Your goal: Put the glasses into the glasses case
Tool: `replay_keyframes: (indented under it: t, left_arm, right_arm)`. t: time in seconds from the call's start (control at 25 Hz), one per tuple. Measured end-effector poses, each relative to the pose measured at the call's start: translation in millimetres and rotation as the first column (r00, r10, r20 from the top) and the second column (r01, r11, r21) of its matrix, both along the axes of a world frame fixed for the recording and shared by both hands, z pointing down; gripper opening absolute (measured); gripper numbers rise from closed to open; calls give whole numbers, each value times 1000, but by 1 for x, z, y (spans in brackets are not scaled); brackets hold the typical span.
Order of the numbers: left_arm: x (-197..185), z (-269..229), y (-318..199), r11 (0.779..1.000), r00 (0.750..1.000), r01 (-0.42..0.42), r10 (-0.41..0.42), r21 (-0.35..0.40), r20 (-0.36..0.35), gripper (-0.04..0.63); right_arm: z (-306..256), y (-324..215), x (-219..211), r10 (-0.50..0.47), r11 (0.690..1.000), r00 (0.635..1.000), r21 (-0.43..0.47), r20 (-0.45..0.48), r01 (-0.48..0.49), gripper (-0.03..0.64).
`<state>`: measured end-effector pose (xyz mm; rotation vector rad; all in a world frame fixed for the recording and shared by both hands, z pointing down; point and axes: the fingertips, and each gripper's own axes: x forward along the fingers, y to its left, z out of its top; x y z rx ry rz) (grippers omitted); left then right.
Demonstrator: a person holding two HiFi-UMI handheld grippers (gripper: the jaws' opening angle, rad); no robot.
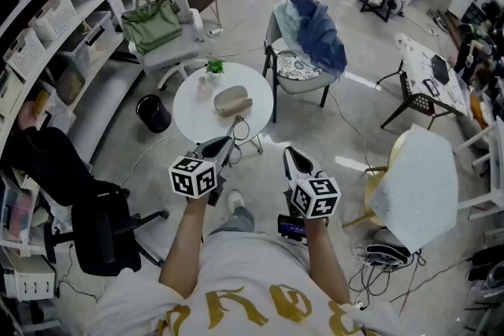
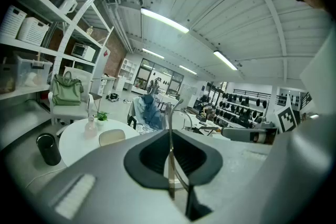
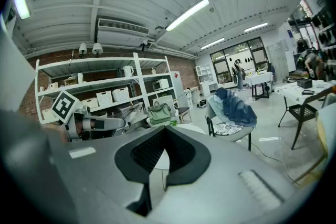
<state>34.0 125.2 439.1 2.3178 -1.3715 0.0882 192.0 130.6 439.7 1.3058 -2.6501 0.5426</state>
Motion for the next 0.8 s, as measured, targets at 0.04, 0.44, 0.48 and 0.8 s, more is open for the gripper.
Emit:
replay_keyframes:
  t: [0.04, 0.44, 0.48, 0.8]
  left_arm:
    - [-1, -1, 5, 1000, 1000, 1, -1, 2, -4, 15]
    - [-22, -2, 37, 999, 998, 43, -43, -9, -43, 15]
    - [-24, -1, 40, 999, 998, 48, -48, -12, -39, 15]
    - [-47, 6, 36, 997, 997, 69, -69, -36, -16, 15]
  right_arm:
    - [-2, 4, -3, -13, 1000, 1000, 4, 16, 13, 23]
    - [-9, 36, -47, -166, 985, 977, -16, 131, 169, 23]
    - [-10, 36, -49, -171, 984, 974, -19, 147, 176, 23]
    - [-3, 25, -64, -151, 987, 980, -43, 128, 158, 24]
